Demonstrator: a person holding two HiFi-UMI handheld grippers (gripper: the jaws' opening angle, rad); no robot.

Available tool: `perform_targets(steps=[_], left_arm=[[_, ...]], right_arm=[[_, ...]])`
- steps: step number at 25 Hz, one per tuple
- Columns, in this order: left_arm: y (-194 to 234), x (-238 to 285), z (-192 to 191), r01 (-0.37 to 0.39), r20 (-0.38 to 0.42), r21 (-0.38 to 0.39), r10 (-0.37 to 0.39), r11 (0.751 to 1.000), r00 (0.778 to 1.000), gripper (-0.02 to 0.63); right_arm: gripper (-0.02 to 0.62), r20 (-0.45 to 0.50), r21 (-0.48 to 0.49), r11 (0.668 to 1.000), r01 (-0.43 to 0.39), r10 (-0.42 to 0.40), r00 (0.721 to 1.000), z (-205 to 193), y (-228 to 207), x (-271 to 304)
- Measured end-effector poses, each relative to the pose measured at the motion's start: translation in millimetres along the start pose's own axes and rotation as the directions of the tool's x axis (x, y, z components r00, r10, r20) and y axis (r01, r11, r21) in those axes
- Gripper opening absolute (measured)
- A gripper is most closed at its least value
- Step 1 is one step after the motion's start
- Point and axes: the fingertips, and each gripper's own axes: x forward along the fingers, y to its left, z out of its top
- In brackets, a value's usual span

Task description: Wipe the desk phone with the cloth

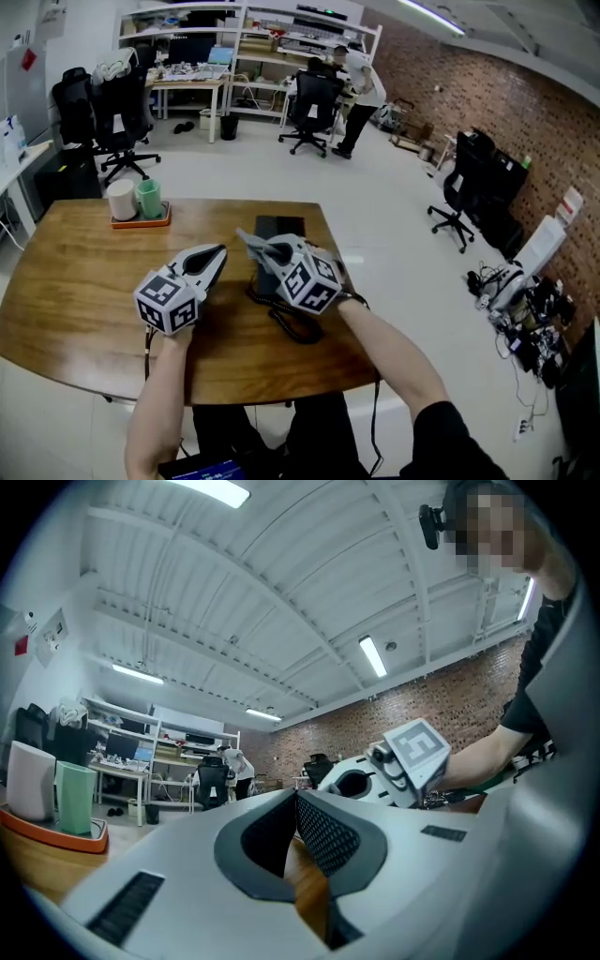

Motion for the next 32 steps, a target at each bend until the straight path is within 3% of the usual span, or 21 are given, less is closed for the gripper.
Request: perform_targets(steps=[3,6,8,10,13,16,19,22,25,29,32], left_arm=[[1.0,0.4,0.4,0.003,-0.001,-0.001,-0.003,1.000,1.000,-0.003],[0.4,0.4,-0.2,0.002,-0.003,-0.003,-0.002,1.000,1.000,-0.002],[-0.5,0.1,-1.0,0.001,-0.007,-0.003,-0.001,1.000,1.000,-0.003],[-0.1,-0.1,-1.0,-0.001,-0.009,-0.002,0.001,1.000,1.000,-0.003],[3.2,-0.5,-2.5,-0.002,-0.008,-0.005,0.002,1.000,1.000,-0.002],[4.7,-0.3,-4.9,0.000,-0.011,-0.007,0.000,1.000,1.000,-0.002],[3.1,-0.7,-5.5,0.001,-0.011,-0.010,-0.001,1.000,1.000,-0.002],[0.3,0.3,-5.1,0.003,-0.011,-0.009,-0.003,1.000,1.000,-0.003],[-1.1,0.3,-1.4,0.004,-0.018,-0.003,-0.004,1.000,1.000,-0.003],[0.0,-0.5,-0.6,0.002,-0.017,-0.004,-0.002,1.000,1.000,-0.003],[-1.5,-0.1,-1.1,0.006,-0.017,-0.006,-0.006,1.000,1.000,-0.003]], right_arm=[[0.025,0.031,-0.060,0.994,-0.095,0.097,0.995,3.7,43.5,-24.1],[0.025,0.021,-0.169,0.961,-0.216,0.223,0.975,4.7,86.9,-49.9],[0.025,0.001,-0.223,0.942,-0.251,0.258,0.966,3.6,95.0,-60.0],[0.025,0.026,-0.195,0.960,-0.200,0.209,0.978,6.9,70.5,-57.0],[0.025,0.070,-0.015,1.000,-0.025,0.026,0.997,8.3,-4.4,-33.1],[0.025,0.047,0.130,0.982,0.135,-0.142,0.989,0.2,-69.7,-3.8],[0.025,-0.019,0.165,0.967,0.196,-0.195,0.981,-16.0,-98.2,24.5],[0.023,-0.054,0.140,0.974,0.180,-0.174,0.983,-30.2,-94.6,34.5],[0.023,-0.031,0.071,0.988,0.134,-0.132,0.991,-26.4,-72.9,19.8],[0.023,0.047,-0.060,0.998,-0.009,0.011,0.999,-13.5,-12.0,-10.0],[0.023,0.076,-0.152,0.979,-0.138,0.150,0.986,-12.3,44.4,-43.2]])
